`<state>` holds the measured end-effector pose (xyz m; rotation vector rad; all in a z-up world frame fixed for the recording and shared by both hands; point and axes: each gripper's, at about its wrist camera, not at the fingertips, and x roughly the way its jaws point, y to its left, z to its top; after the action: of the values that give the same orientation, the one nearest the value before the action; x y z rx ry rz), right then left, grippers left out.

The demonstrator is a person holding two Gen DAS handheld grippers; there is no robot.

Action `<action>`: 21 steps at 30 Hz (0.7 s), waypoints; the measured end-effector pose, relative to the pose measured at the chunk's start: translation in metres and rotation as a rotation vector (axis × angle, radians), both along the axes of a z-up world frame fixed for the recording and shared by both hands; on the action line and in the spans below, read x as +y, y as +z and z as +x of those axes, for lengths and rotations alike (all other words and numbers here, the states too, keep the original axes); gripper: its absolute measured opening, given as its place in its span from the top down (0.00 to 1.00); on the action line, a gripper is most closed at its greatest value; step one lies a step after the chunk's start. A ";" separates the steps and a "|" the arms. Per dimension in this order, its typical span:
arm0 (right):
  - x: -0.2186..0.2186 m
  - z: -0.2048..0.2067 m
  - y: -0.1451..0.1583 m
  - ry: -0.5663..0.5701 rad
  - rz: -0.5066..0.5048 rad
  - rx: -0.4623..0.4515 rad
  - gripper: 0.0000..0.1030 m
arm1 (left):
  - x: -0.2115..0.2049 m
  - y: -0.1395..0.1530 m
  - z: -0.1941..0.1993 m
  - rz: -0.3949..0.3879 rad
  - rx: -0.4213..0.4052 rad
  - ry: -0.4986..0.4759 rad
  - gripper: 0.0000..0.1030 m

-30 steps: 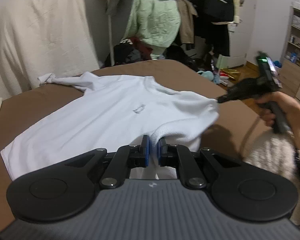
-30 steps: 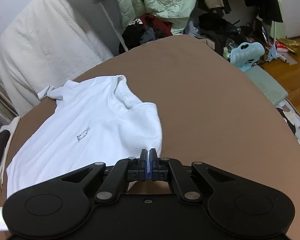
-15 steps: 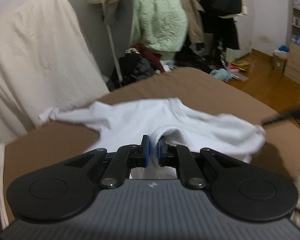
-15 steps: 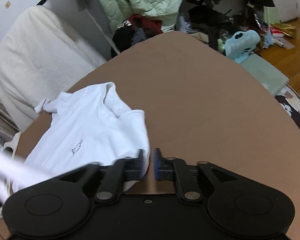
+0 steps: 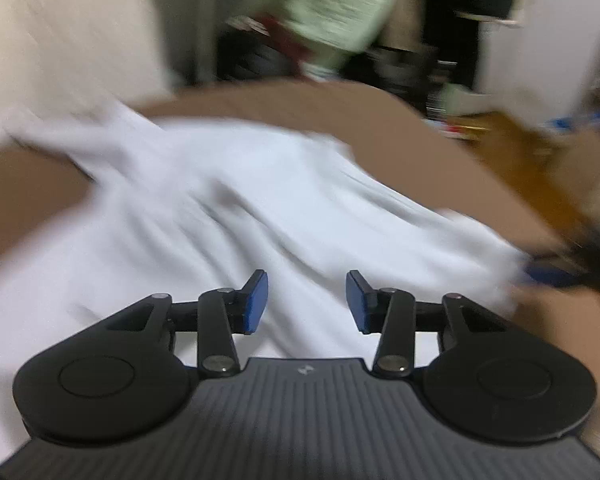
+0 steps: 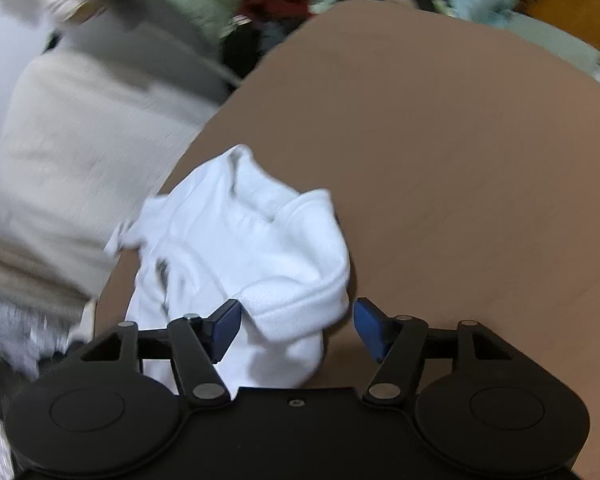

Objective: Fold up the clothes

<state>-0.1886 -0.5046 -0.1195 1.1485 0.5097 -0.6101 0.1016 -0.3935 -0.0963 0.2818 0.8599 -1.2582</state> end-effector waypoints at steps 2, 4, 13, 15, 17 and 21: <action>0.000 0.014 -0.001 -0.030 -0.019 0.011 0.34 | 0.010 -0.016 -0.016 -0.008 0.091 -0.033 0.49; 0.004 0.030 -0.007 -0.028 -0.048 0.074 0.63 | 0.013 -0.030 -0.032 -0.010 0.132 -0.076 0.47; -0.001 0.018 0.023 0.045 -0.219 0.184 0.88 | 0.015 -0.064 -0.050 0.002 0.370 -0.155 1.00; -0.006 0.012 0.016 0.058 -0.176 0.185 0.88 | 0.022 -0.067 -0.070 0.032 0.411 -0.232 1.00; -0.008 0.008 0.011 0.069 -0.152 0.192 0.88 | 0.029 -0.071 -0.094 0.105 0.370 -0.284 1.00; -0.004 0.012 0.010 0.101 -0.187 0.272 0.86 | 0.044 -0.068 -0.110 0.135 0.278 -0.253 0.98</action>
<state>-0.1765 -0.5087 -0.1098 0.8617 0.7224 -0.7146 -0.0088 -0.3500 -0.1646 0.3358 1.1785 -1.4993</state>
